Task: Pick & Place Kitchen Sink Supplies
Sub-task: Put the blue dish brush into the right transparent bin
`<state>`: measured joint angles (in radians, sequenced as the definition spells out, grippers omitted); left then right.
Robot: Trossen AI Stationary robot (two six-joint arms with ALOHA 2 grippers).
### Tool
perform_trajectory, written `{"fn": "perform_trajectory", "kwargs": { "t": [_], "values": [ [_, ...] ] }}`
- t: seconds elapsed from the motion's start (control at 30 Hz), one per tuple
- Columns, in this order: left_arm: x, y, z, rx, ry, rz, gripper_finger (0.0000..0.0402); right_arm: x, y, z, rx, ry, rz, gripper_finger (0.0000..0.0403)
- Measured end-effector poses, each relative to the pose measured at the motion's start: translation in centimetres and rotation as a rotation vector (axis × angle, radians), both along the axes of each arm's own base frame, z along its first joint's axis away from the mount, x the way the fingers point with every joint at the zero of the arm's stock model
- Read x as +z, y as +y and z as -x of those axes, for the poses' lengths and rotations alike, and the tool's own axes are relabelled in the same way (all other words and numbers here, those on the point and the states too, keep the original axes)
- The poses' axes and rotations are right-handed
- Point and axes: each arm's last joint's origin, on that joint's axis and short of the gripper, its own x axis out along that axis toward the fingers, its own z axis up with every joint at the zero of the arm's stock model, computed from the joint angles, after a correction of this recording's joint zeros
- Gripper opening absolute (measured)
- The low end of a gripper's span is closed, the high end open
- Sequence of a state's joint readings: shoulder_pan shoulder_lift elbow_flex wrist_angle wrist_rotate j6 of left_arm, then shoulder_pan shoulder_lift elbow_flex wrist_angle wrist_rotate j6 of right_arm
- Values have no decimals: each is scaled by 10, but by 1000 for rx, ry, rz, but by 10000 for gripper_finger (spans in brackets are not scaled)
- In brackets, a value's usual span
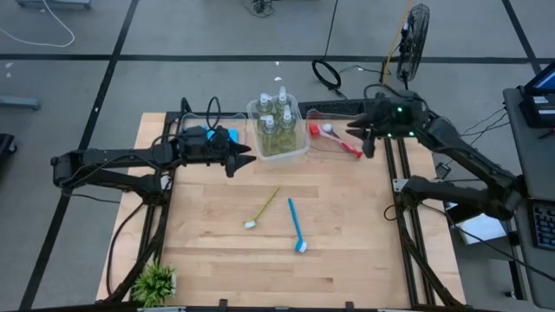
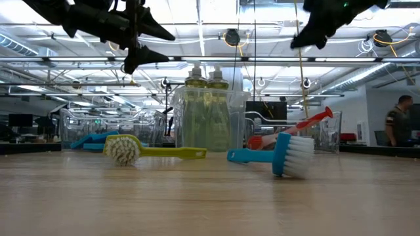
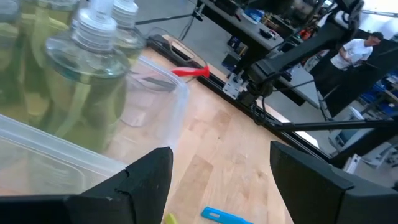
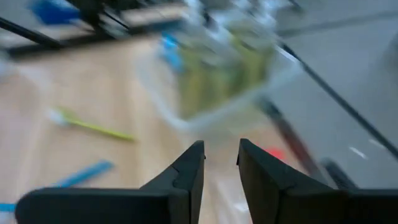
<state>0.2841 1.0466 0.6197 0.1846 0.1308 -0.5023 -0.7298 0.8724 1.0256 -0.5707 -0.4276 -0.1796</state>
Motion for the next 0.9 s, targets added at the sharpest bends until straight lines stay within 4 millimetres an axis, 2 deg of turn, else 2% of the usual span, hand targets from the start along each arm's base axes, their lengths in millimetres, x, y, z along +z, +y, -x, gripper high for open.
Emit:
{"fn": "perform_trajectory", "kwargs": {
  "t": [0.17, 0.5, 0.7, 0.9],
  "values": [
    [0, -6, -2, -27, 0, 1, 269, 6, 21, -8, 199, -80, -47, 82],
    [0, -19, -4, -67, -7, 71, 269, 3, 52, -41, 470, -81, -1, 83],
    [0, -25, -5, -89, -7, 81, 269, -10, 70, -64, 587, -12, 61, 84],
    [0, -26, -6, -102, -5, 64, 269, -34, 92, -93, 699, 114, 149, 84]
  ]
}}
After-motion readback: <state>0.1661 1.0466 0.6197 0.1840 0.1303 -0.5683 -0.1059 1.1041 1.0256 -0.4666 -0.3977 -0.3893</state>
